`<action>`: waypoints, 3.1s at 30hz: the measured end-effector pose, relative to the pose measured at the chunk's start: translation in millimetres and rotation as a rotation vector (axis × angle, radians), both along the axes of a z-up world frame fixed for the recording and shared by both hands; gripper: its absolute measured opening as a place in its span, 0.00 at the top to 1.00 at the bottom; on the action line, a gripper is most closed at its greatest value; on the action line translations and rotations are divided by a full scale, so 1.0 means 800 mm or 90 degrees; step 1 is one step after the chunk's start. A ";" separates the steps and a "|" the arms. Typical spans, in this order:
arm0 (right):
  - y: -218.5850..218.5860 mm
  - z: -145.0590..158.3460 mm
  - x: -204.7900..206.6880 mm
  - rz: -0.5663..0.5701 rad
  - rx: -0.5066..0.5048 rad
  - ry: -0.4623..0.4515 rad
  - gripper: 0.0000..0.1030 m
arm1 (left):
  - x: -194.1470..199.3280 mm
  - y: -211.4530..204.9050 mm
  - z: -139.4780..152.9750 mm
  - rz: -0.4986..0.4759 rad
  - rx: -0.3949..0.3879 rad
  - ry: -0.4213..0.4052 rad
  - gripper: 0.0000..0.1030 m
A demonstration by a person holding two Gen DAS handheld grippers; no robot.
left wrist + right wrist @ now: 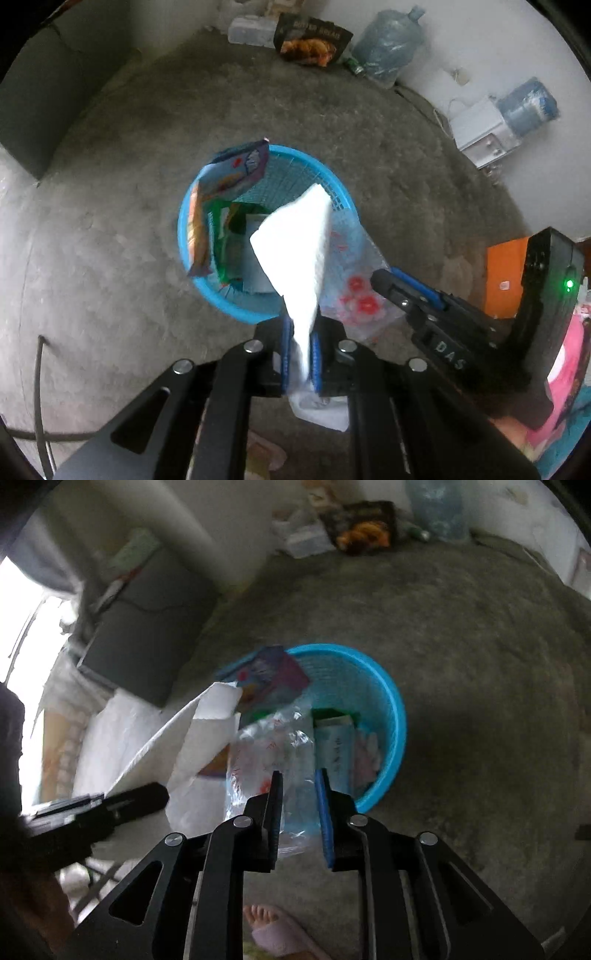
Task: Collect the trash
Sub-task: 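Carry tissue and bag over the wastebasket and open both tools, then return both tools to the table, then close the left tool on the yellow Enaak snack bag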
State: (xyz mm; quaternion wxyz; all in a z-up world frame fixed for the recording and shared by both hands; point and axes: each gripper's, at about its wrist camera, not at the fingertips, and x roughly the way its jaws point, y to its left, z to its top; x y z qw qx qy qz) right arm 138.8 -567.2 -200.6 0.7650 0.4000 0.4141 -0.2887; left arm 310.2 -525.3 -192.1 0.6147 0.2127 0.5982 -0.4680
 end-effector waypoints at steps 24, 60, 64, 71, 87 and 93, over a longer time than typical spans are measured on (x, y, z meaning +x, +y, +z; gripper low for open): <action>0.061 0.097 -0.118 -0.091 -0.020 -0.152 0.34 | -0.028 0.141 0.165 0.094 -0.162 -0.054 0.16; 0.508 0.285 0.064 0.588 -0.109 -0.250 0.30 | -0.175 0.838 0.275 0.709 -0.186 -0.405 0.08; 0.527 0.287 0.075 0.608 -0.117 -0.240 0.30 | -0.162 0.844 0.274 0.704 -0.217 -0.405 0.08; 0.548 0.285 0.105 0.636 -0.114 -0.221 0.30 | -0.102 0.888 0.297 0.695 -0.289 -0.374 0.08; 0.573 0.291 0.182 0.641 -0.083 -0.227 0.27 | 0.165 0.900 0.212 0.582 -0.125 -0.077 0.08; 0.574 0.279 0.218 0.654 -0.011 -0.230 0.26 | 0.199 0.894 0.183 0.557 -0.079 -0.045 0.09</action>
